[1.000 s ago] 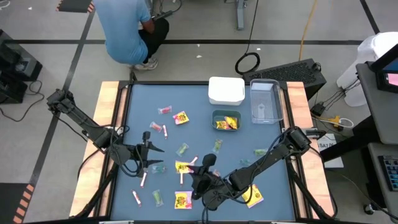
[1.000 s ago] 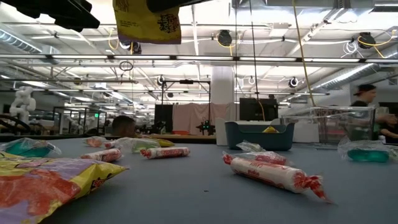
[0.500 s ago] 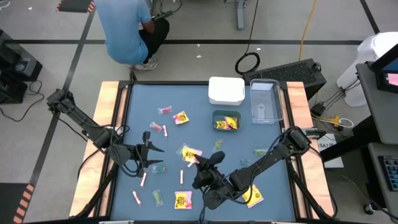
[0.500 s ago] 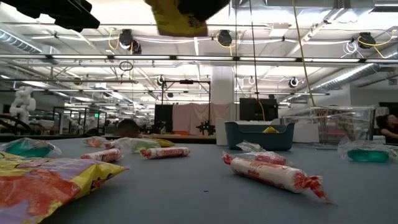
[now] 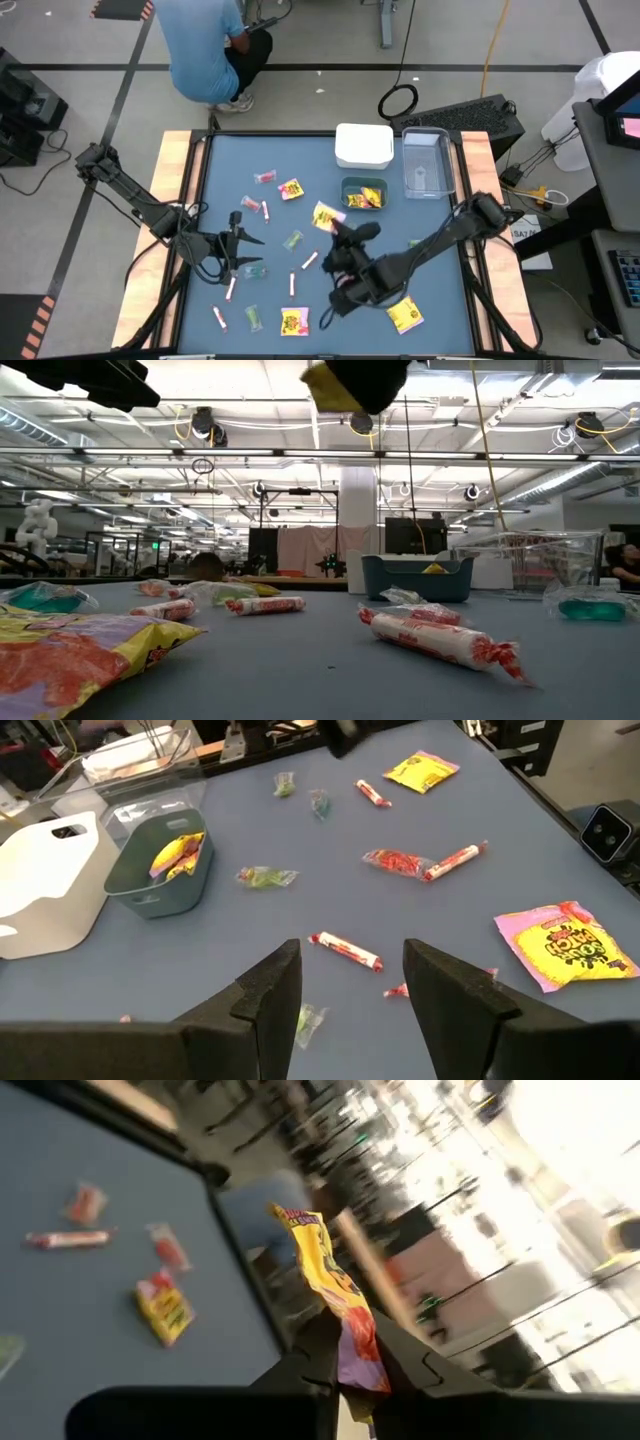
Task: Sort candy
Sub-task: Put the middle left yellow candy into the green bin
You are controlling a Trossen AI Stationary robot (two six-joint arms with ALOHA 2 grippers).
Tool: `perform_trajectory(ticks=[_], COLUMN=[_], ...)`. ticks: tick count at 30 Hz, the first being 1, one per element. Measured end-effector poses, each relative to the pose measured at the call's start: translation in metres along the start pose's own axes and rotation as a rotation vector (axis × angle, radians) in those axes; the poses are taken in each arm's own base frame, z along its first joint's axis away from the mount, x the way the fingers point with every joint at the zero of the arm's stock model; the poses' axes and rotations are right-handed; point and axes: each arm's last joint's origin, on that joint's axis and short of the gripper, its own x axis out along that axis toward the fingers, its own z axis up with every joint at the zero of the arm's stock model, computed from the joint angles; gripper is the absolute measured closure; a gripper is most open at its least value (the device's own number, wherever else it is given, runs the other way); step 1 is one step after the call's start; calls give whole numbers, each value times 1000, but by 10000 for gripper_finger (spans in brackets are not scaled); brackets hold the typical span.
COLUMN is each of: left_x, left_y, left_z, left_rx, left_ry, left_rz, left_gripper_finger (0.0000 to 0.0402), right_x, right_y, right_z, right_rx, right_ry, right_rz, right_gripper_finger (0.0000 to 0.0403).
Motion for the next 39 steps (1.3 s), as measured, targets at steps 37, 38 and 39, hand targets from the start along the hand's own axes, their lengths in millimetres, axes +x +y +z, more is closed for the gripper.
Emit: perform_trajectory(ticks=[37,38,39], left_x=[17,17,17], left_y=[-1,-1,-1], left_z=[-6,-6,-6], left_rx=[19,19,18], left_ry=[62,61,61], left_rz=[60,60,60], left_gripper_finger=[219,219,219], right_x=[154,154,154], right_y=[-20,-20,-20], right_z=[-88,-88,-88], right_rx=[123,127,130], right_ry=[843,848,854], right_rz=[214,220,227], right_gripper_finger=[363,356,348])
